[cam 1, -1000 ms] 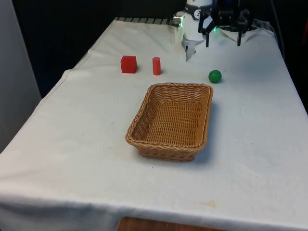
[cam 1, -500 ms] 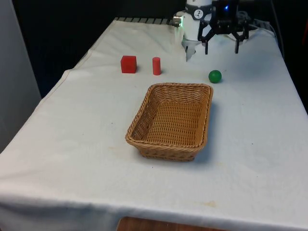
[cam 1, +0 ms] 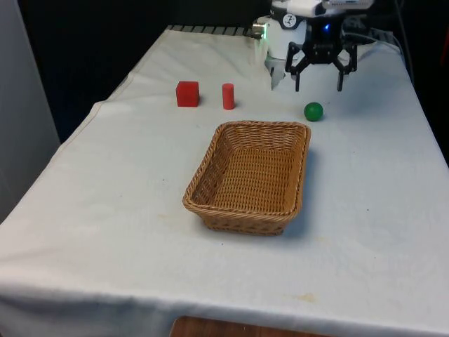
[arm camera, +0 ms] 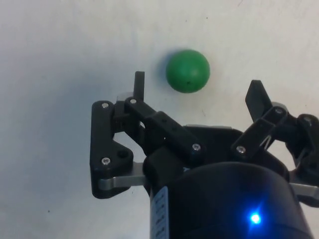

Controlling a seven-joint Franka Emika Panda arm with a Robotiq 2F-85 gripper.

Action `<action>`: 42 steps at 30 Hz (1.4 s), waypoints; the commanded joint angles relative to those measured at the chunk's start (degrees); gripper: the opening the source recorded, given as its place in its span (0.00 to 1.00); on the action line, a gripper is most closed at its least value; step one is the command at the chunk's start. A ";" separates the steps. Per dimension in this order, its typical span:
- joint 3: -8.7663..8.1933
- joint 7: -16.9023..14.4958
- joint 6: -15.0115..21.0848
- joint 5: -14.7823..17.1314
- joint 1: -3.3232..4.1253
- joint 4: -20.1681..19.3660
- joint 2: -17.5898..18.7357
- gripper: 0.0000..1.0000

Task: Pick up the object to the left of the cylinder and place it into the basket.

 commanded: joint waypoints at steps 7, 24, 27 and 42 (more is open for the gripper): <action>0.40 0.11 4.24 0.74 0.11 -0.80 3.27 1.00; 1.32 0.63 8.54 0.92 -0.17 -1.26 8.88 1.00; 1.43 0.74 9.40 0.86 -0.23 -1.20 10.03 1.00; 1.15 1.09 10.89 0.29 -0.11 -0.52 13.35 0.88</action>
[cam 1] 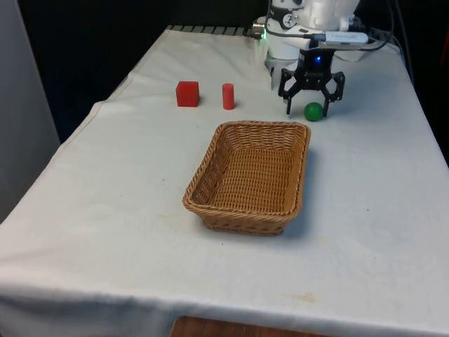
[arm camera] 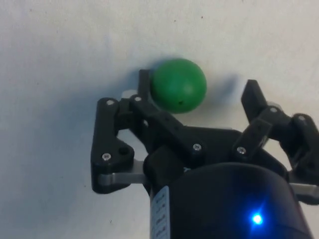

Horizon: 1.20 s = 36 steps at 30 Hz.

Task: Pick up the object to the left of the cylinder and place it into the basket.

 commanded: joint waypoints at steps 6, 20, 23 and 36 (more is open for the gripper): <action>0.00 0.00 0.00 0.00 0.00 0.00 -0.06 0.23; 0.00 0.00 -0.17 0.00 0.00 -0.06 -0.29 0.00; -0.17 -0.11 -0.46 -0.11 -0.06 0.17 -0.46 0.00; -1.03 -1.83 -3.09 -0.17 -1.20 2.46 -2.12 0.00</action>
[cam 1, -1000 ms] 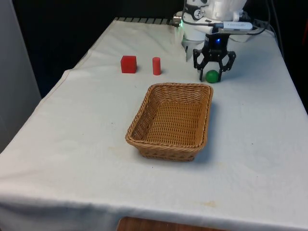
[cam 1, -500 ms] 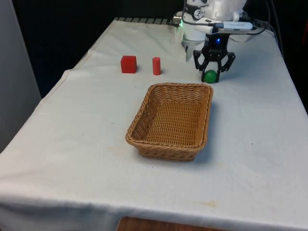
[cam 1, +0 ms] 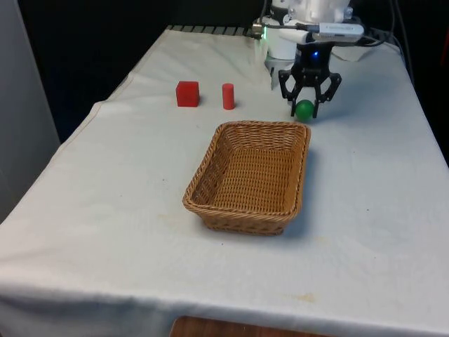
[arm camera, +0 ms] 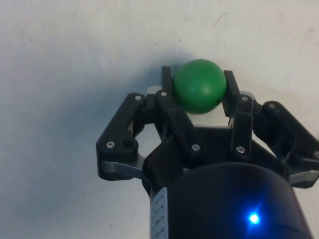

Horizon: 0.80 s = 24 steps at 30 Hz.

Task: Pick up the object to the left of the cylinder and place it into the basket.

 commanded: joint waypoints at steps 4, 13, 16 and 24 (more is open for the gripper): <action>-0.34 -0.46 -1.26 -0.17 -0.34 0.86 -0.52 0.00; -0.69 -1.26 -3.21 -0.17 -0.97 2.75 -1.26 0.00; -0.97 -1.60 -4.24 -0.17 -1.20 3.61 -1.66 0.00; -1.43 -2.01 -6.36 -0.52 -1.60 4.93 -3.09 0.00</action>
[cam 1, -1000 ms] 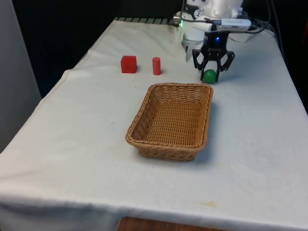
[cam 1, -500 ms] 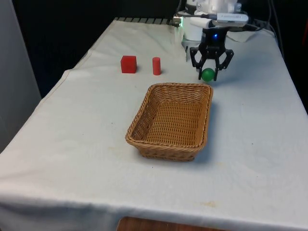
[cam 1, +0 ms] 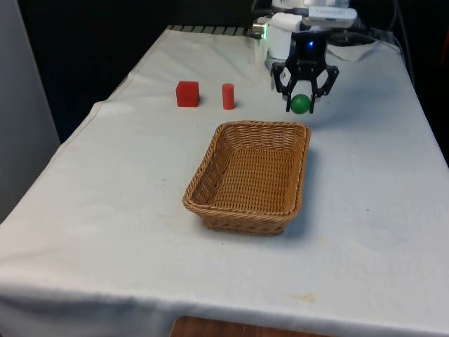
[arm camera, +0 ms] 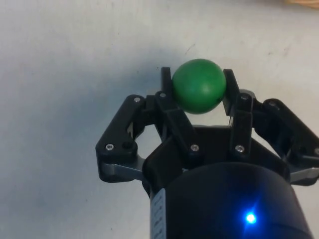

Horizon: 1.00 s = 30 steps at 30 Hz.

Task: Pick up the object to the left of the cylinder and place it into the basket.

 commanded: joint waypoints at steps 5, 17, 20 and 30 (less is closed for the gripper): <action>-0.57 -0.06 -2.52 -0.80 -0.06 0.69 -1.89 0.00; -0.86 -1.15 -8.59 -0.69 -0.57 3.61 -6.19 0.00; -0.92 -1.60 -9.68 -0.46 -0.74 4.53 -6.47 0.00; -2.06 -4.13 -11.92 0.74 -1.15 8.59 -5.16 0.00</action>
